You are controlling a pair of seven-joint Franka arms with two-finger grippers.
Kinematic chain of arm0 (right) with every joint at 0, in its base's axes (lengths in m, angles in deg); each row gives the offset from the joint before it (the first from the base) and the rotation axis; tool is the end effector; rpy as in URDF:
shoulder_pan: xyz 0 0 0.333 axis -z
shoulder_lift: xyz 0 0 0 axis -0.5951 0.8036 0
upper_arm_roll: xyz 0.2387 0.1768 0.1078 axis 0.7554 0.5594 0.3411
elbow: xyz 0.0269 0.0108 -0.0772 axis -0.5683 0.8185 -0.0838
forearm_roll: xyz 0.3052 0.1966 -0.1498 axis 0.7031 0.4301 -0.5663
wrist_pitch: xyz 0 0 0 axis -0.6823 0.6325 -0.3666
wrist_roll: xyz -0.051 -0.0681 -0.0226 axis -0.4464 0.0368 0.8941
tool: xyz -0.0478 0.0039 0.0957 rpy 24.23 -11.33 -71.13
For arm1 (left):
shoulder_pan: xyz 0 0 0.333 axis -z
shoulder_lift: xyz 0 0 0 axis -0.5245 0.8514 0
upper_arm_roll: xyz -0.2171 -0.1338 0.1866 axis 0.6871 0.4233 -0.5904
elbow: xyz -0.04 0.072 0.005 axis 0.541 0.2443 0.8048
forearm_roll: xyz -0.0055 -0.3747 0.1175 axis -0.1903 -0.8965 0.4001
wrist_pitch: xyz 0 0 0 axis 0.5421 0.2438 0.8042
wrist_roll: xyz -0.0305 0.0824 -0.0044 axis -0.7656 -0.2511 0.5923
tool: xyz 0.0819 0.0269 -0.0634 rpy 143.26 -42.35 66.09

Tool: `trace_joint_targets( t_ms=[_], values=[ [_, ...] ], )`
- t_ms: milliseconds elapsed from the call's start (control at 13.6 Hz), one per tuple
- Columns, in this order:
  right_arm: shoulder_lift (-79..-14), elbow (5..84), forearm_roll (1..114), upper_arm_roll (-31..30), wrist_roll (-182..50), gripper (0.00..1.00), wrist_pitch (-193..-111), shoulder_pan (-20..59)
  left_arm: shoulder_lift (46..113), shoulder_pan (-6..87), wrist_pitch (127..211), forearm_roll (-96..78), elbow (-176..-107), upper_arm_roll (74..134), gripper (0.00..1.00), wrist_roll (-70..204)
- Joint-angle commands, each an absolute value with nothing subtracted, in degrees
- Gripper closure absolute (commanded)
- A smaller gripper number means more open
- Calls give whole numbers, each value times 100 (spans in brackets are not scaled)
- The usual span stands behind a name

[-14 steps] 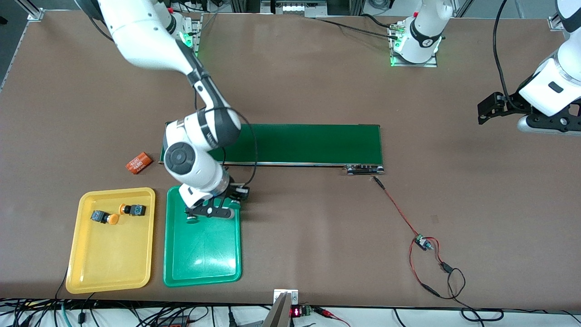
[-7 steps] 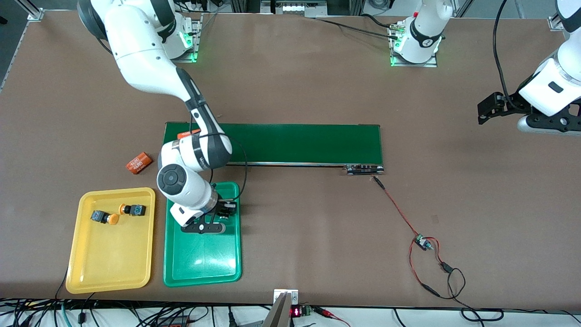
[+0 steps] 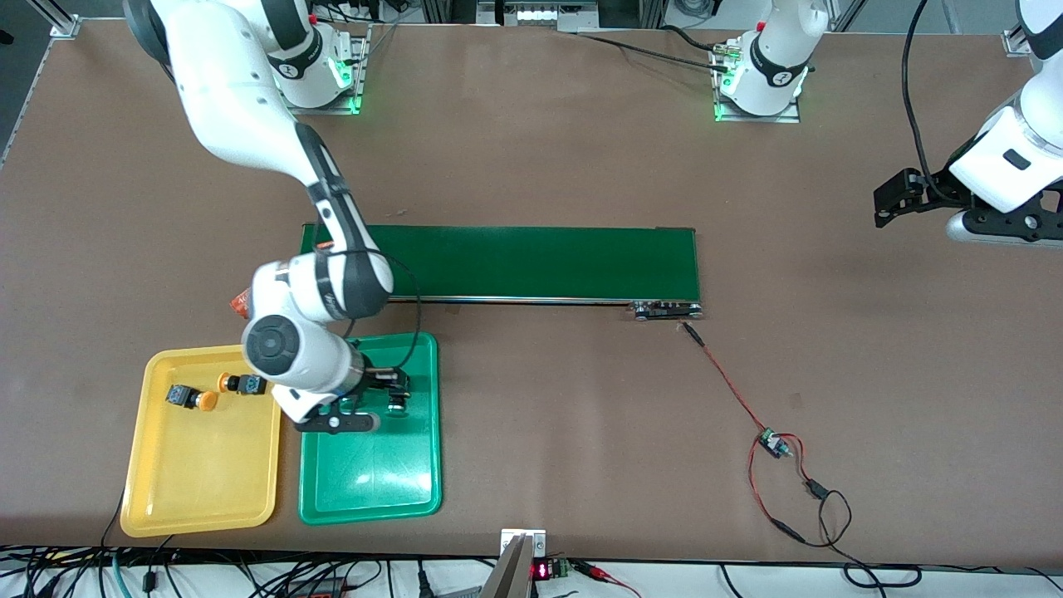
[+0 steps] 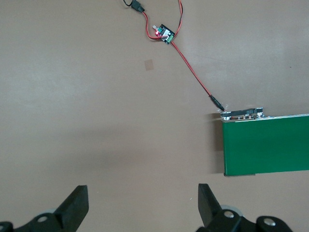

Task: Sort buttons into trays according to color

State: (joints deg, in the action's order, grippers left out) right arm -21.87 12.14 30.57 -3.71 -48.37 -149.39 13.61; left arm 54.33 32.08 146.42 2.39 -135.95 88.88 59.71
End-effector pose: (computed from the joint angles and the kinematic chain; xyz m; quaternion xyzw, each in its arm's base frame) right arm 0.7233 0.2278 0.2891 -0.9997 -0.0016 0.0181 0.0185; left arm 0.5603 -0.0318 0.5903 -0.9990 0.0389 0.0074 0.0201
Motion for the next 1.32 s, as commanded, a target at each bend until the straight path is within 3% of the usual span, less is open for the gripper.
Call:
trace_joint_targets(
  t_ms=[0, 661, 1028, 1248],
  values=[
    [-2829, 1364, 3077, -481, -4947, 0, -14370, 1384, 5408, 3216, 14591, 368, -13549, 8908, 0, 5927],
    [-4384, 1425, 2833, -1114, -5367, 0, -12532, 1446, 5408, 3225, 14565, 368, -13549, 8908, 0, 5927],
    [-5158, 1960, 2435, -1070, -6564, 0, -12461, 2174, 5408, 3225, 14521, 368, -13549, 8908, 0, 5927],
    [-5851, 2618, 2401, -476, -6503, 0, -12434, 2744, 5408, 3225, 14512, 368, -13549, 8908, 0, 5927]
  ],
)
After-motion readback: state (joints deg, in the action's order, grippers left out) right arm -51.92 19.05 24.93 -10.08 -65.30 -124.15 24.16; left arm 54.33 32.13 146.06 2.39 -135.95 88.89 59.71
